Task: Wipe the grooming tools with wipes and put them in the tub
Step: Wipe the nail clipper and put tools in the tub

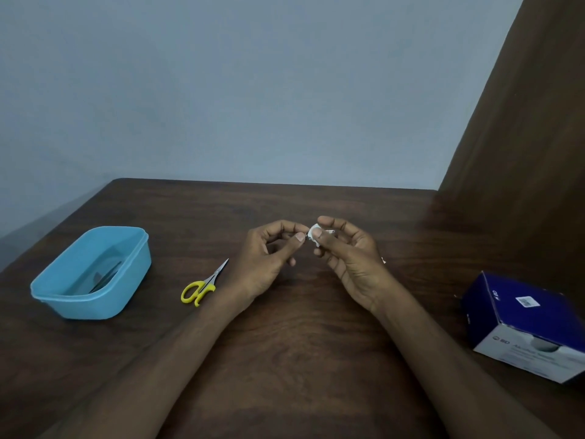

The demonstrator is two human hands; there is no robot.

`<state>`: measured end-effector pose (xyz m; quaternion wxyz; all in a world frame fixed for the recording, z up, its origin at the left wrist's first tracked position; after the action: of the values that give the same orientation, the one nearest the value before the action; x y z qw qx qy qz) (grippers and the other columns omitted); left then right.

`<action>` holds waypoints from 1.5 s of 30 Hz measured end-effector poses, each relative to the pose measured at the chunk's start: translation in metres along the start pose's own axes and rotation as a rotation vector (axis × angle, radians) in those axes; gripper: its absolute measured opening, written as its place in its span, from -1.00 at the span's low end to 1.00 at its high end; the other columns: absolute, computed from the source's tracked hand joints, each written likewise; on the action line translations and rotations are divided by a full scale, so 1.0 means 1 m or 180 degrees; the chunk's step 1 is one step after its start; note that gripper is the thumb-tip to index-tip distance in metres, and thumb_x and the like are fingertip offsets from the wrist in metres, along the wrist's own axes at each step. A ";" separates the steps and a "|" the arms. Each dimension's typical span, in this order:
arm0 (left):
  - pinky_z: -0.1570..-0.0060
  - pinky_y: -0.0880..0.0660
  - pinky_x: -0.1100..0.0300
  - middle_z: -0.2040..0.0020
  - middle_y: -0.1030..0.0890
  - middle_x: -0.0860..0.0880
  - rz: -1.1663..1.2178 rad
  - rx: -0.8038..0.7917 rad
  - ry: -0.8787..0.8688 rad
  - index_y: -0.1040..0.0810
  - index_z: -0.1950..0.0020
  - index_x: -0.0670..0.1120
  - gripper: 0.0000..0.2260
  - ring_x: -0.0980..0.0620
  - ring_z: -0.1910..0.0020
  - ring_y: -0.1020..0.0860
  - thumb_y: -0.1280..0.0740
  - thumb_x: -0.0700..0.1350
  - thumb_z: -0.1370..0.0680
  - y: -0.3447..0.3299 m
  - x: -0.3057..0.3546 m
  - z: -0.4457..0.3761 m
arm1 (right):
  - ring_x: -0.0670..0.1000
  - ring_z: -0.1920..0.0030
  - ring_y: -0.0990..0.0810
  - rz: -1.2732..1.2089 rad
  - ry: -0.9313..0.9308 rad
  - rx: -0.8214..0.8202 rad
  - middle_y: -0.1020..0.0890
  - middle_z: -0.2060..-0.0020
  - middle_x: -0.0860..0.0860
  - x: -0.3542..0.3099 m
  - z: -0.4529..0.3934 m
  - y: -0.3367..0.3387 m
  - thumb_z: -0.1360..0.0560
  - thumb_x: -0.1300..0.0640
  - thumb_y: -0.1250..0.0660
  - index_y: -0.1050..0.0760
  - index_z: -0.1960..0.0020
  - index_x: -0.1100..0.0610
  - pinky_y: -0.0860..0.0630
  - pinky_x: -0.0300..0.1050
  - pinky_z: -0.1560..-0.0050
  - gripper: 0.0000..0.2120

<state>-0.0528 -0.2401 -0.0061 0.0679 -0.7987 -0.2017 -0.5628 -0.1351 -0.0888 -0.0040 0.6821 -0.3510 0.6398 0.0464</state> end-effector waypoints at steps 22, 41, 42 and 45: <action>0.29 -0.55 0.14 0.22 -0.71 0.18 -0.0694 0.0280 -0.0411 -0.76 -0.06 0.09 -0.91 0.13 0.41 -0.60 -0.47 -0.08 -0.65 0.001 0.007 0.003 | -0.11 0.30 -0.54 0.0236 0.0148 0.0354 -0.72 0.20 -0.08 -0.003 -0.004 0.005 -0.58 0.20 -0.47 -0.63 -0.17 0.05 -0.45 -0.22 0.33 -0.82; 0.34 -0.49 0.21 0.25 -0.67 0.25 -0.1107 0.0323 -0.0488 -0.74 -0.05 0.13 -0.92 0.11 0.43 -0.64 -0.46 -0.04 -0.65 0.000 0.012 0.006 | -0.13 0.27 -0.54 0.0511 0.0344 0.0621 -0.76 0.14 -0.01 -0.003 -0.003 0.012 -0.57 0.14 -0.51 -0.68 -0.02 0.08 -0.46 -0.21 0.29 -0.95; 0.35 -0.48 0.22 0.27 -0.67 0.25 -0.1045 0.0282 -0.0439 -0.75 -0.05 0.12 -0.92 0.10 0.44 -0.64 -0.45 -0.04 -0.65 0.000 0.012 0.006 | -0.13 0.27 -0.54 0.0468 0.0378 0.0639 -0.73 0.20 -0.04 -0.004 -0.003 0.012 -0.57 0.16 -0.51 -0.69 -0.02 0.09 -0.47 -0.21 0.29 -0.95; 0.39 -0.50 0.08 0.34 -0.66 0.17 -0.0868 0.0243 -0.0315 -0.74 -0.04 0.13 -0.92 0.06 0.44 -0.62 -0.44 -0.02 -0.66 -0.001 0.009 0.005 | -0.12 0.29 -0.53 0.0357 0.0469 0.0596 -0.72 0.22 -0.03 -0.004 -0.003 0.012 -0.55 0.20 -0.52 -0.70 -0.03 0.12 -0.50 -0.21 0.28 -0.93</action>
<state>-0.0463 -0.2353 0.0001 0.0111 -0.7875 -0.3326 -0.5188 -0.1444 -0.0802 -0.0053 0.6593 -0.2520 0.7084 -0.0013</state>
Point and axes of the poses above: each hand's wrist, its own z-axis away from the middle knuckle, its own y-axis out of the back of the hand, x = y × z, the point moved 4 cm from there along -z, towards the middle knuckle
